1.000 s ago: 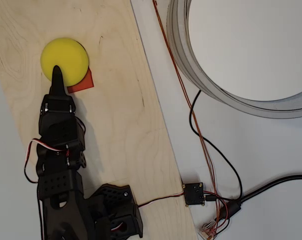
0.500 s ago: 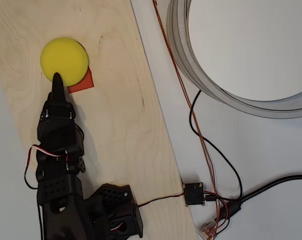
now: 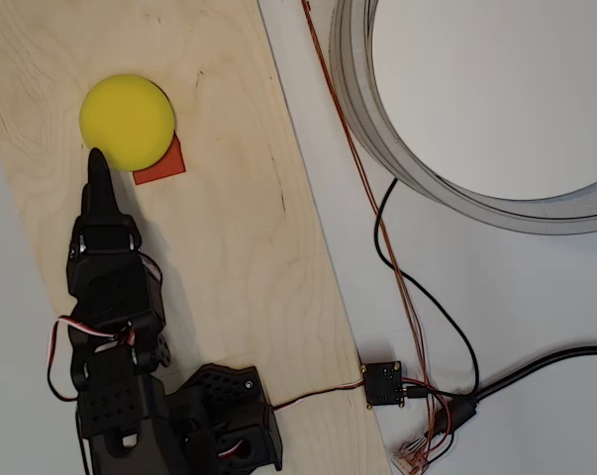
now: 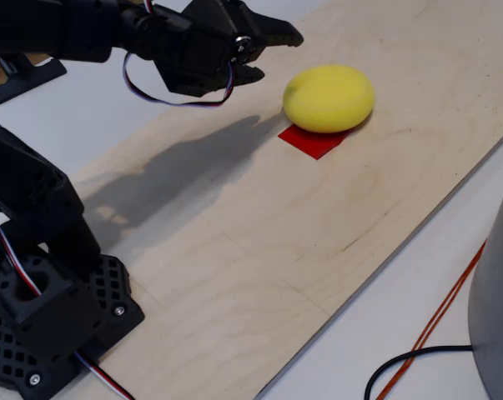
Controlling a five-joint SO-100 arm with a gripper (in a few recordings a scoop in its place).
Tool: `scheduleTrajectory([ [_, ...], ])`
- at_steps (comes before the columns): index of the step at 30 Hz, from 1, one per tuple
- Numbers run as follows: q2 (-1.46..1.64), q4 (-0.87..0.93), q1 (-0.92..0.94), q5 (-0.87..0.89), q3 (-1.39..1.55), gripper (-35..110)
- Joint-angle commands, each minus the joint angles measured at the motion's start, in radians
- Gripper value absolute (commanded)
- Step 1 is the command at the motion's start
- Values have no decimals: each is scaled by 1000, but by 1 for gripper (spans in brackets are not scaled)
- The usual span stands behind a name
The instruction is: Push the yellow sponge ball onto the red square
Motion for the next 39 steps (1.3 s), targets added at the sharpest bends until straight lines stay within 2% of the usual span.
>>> scheduleTrajectory([
  [1, -5, 18, 57, -91, -87, 24],
  [11, -259, 17, 141, -285, -394, 24],
  [23, -548, 15, 155, -252, -618, 25],
  [39, -643, 55, 135, -230, -690, 24],
])
